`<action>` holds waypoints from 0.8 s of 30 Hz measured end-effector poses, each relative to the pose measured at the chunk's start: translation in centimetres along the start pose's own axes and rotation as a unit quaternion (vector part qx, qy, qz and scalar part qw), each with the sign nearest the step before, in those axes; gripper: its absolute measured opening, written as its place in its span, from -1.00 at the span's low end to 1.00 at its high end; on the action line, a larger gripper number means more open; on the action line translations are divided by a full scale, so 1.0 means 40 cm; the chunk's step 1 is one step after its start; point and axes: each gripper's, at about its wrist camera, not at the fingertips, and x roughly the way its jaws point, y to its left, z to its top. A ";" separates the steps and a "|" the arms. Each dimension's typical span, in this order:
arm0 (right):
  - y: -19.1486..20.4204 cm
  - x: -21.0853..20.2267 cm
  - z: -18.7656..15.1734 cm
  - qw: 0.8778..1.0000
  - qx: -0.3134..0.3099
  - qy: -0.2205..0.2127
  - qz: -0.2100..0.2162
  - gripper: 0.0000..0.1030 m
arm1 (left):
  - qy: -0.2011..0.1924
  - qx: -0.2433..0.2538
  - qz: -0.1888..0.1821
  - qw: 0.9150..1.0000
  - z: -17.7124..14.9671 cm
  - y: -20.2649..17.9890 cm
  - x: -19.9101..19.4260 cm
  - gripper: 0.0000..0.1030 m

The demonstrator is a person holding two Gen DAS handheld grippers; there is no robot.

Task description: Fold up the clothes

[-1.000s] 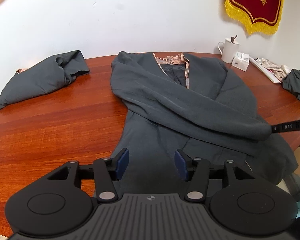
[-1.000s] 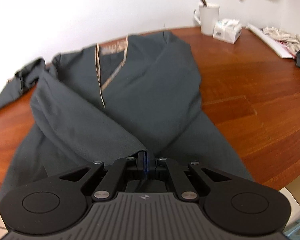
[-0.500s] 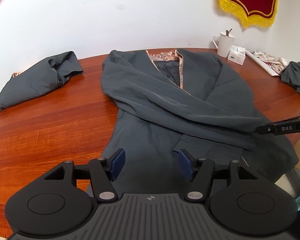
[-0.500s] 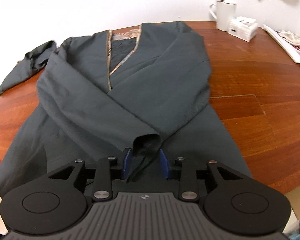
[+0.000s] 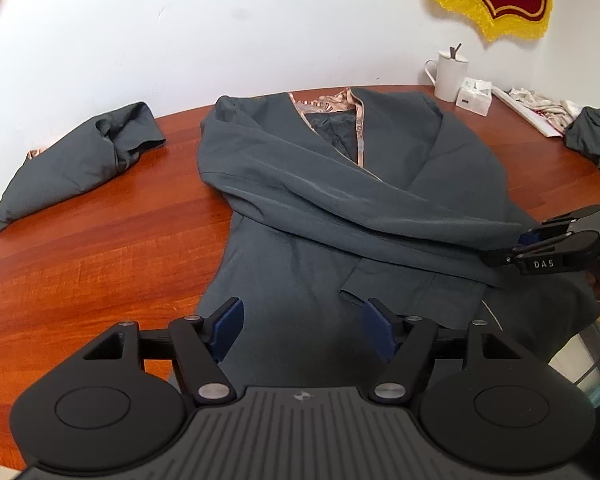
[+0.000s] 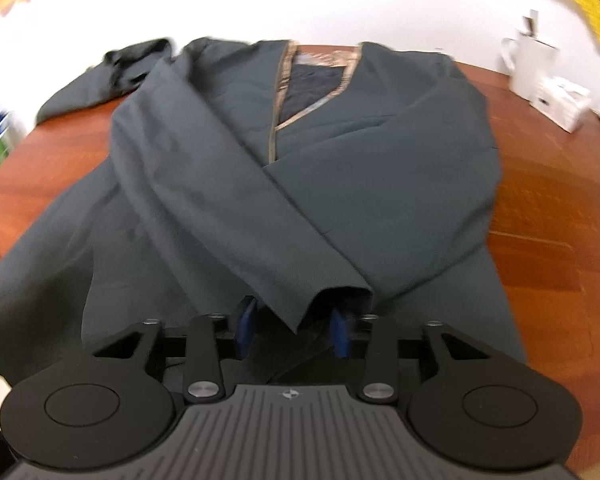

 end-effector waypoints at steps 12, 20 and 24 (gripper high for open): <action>-0.091 -0.151 0.041 0.982 0.072 -0.020 0.174 -0.95 | 0.005 -0.007 -0.014 1.000 -0.011 -0.079 0.021 0.34; -0.055 -0.134 0.009 0.979 0.051 0.024 0.194 -0.72 | -0.002 0.015 -0.034 0.999 0.008 -0.125 0.033 0.41; -0.060 -0.122 -0.012 0.985 0.049 0.040 0.163 -0.62 | -0.007 0.036 -0.039 0.999 0.019 -0.151 0.043 0.44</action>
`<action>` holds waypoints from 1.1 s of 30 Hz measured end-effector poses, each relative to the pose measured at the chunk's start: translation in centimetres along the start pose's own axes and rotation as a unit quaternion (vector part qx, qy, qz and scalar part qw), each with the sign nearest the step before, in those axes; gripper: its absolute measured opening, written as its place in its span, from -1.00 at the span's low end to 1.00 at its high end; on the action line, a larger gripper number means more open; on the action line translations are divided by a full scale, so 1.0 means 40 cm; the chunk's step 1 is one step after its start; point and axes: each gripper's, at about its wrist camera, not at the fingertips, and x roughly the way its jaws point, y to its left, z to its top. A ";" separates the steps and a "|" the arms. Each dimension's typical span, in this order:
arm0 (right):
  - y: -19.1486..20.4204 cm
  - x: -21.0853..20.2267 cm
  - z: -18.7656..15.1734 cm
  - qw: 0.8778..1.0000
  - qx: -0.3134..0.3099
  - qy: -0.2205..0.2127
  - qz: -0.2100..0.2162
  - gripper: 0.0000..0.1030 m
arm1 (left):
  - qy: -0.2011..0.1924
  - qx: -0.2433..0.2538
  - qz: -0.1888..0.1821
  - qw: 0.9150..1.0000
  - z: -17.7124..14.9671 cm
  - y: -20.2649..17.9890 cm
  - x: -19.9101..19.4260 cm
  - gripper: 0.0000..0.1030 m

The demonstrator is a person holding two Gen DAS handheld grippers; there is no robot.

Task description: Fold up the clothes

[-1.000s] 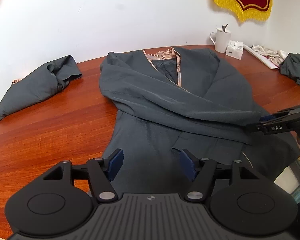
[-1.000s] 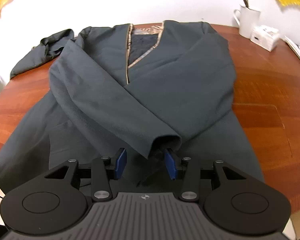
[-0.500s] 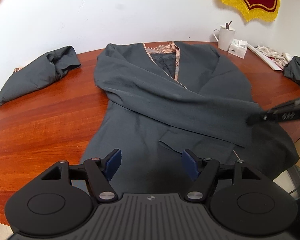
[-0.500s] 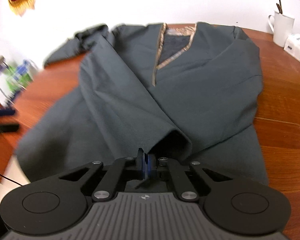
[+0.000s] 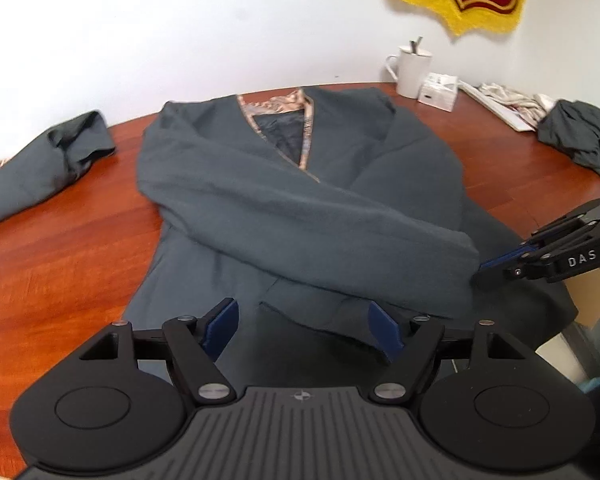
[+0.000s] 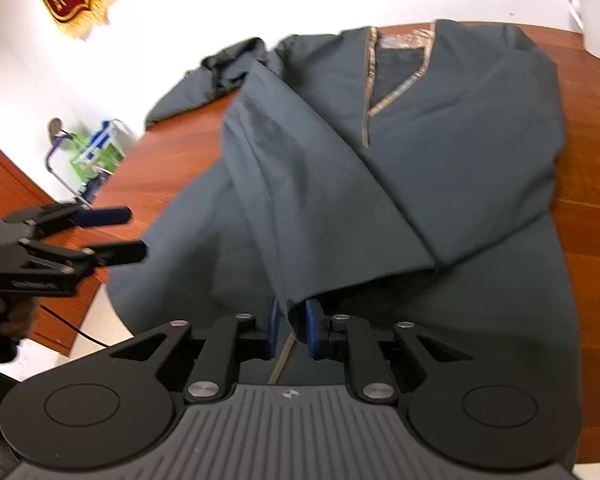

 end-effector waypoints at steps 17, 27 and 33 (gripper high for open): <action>-0.015 0.073 0.099 0.991 -0.090 -0.033 -0.096 -0.47 | 0.011 0.036 -0.074 0.997 0.067 -0.094 0.190 0.44; -0.023 0.193 0.113 0.983 -0.143 0.017 -0.115 -0.43 | 0.073 0.029 -0.073 0.994 0.030 -0.059 0.266 0.44; -0.059 0.209 0.096 0.979 -0.155 0.032 -0.128 -0.43 | 0.085 0.014 -0.053 0.995 -0.001 -0.022 0.268 0.44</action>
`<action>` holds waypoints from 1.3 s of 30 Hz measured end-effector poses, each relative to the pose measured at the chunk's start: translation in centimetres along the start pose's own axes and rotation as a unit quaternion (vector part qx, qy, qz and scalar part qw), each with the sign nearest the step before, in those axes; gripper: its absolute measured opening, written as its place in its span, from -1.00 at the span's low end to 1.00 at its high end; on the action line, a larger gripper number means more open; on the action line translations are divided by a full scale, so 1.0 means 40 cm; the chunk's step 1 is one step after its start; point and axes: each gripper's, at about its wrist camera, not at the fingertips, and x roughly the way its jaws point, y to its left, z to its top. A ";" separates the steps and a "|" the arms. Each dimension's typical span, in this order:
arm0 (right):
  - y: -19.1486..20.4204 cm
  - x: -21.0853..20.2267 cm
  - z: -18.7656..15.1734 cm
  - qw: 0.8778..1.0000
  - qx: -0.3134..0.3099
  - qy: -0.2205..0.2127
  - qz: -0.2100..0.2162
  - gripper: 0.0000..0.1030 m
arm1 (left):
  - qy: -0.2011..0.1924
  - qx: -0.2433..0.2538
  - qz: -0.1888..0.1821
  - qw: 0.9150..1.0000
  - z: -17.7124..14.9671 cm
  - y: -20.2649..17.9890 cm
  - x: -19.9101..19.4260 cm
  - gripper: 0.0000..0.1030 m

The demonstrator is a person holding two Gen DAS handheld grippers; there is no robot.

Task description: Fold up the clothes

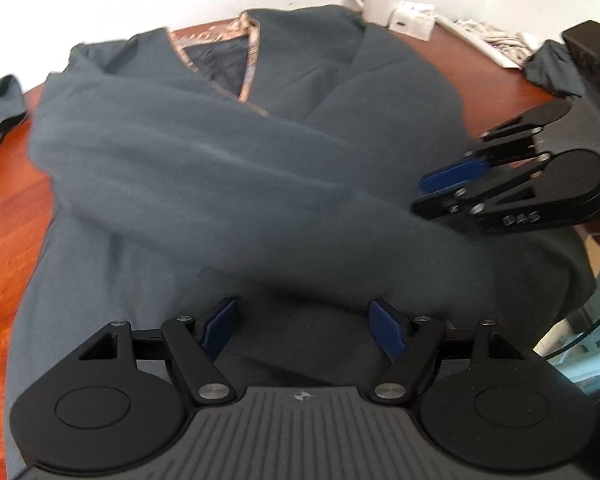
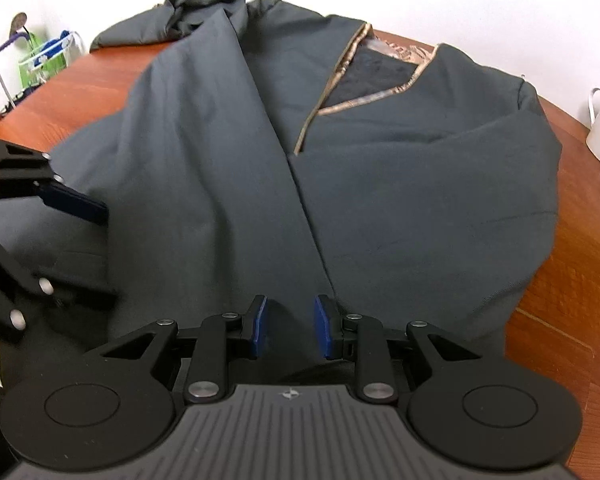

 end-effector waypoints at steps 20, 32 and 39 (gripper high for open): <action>0.051 -0.058 0.014 1.000 0.014 -0.018 0.018 -0.29 | -0.043 0.023 -0.010 0.999 0.055 -0.018 0.009 0.44; 0.071 -0.037 -0.015 1.000 0.011 -0.010 0.007 -0.19 | -0.051 0.020 0.009 0.998 0.019 -0.024 -0.027 0.44; 0.111 -0.118 -0.014 0.999 0.004 -0.047 -0.005 0.17 | -0.092 0.020 0.045 0.995 -0.032 -0.001 -0.137 0.57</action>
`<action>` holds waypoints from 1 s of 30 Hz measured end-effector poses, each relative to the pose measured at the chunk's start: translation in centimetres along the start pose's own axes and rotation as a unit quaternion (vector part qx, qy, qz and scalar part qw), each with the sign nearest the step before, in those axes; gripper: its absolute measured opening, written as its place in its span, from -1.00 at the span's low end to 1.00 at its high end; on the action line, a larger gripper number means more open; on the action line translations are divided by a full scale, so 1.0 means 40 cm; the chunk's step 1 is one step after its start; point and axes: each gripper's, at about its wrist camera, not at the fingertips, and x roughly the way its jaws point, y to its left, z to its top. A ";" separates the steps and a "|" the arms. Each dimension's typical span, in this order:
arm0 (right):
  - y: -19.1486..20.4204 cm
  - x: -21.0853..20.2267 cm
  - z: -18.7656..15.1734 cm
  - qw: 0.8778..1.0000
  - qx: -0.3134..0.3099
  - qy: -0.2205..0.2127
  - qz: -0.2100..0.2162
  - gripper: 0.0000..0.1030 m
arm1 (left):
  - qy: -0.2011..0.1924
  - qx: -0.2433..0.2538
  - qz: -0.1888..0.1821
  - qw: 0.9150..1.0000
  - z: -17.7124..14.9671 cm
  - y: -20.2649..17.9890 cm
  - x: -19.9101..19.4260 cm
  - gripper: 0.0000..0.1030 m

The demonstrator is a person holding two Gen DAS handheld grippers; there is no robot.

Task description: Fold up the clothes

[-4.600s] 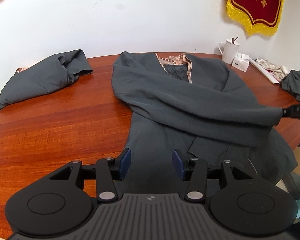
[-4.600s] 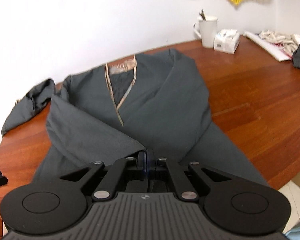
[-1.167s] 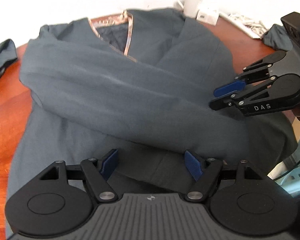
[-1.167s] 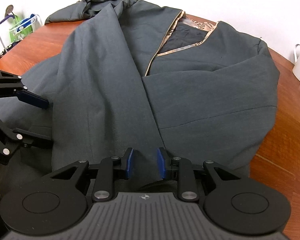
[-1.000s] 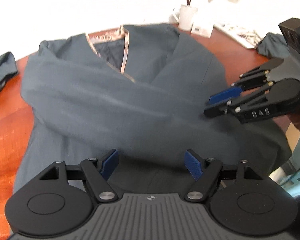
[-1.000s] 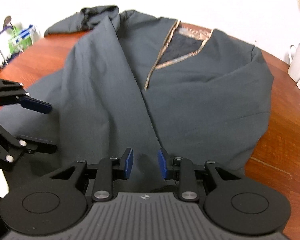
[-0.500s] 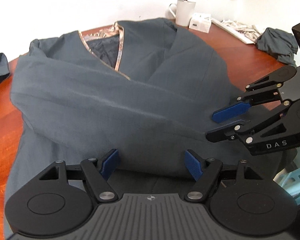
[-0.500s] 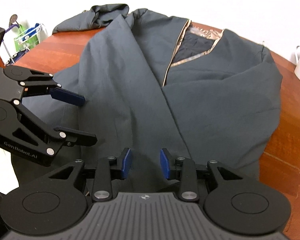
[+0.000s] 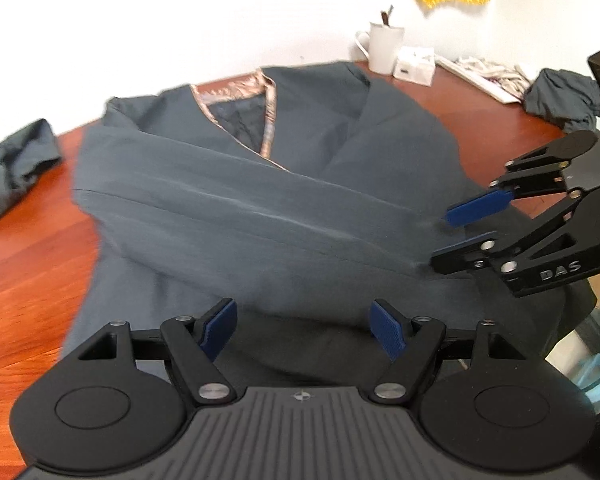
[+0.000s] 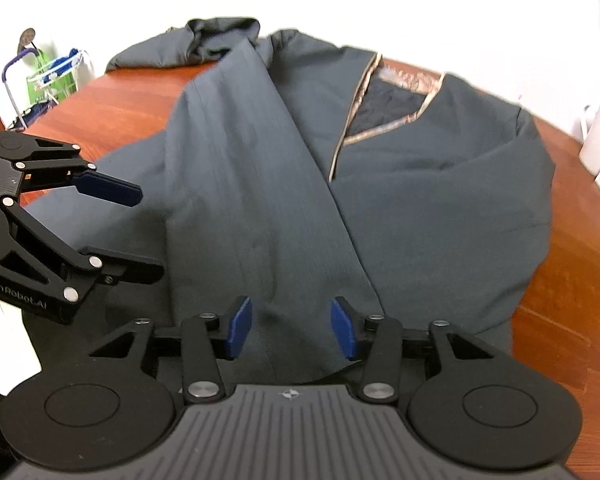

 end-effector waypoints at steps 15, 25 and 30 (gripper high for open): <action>0.229 -0.076 -0.146 0.994 -0.008 -0.036 -0.101 0.69 | -0.041 0.039 -0.003 0.998 -0.146 0.075 -0.226 0.90; 0.432 -0.038 -0.309 0.982 -0.025 -0.039 -0.182 0.75 | -0.051 0.090 -0.010 0.995 -0.258 0.121 -0.363 0.95; 0.509 0.007 -0.359 0.971 -0.057 -0.039 -0.228 0.81 | -0.038 0.049 -0.011 0.998 -0.318 0.157 -0.421 0.95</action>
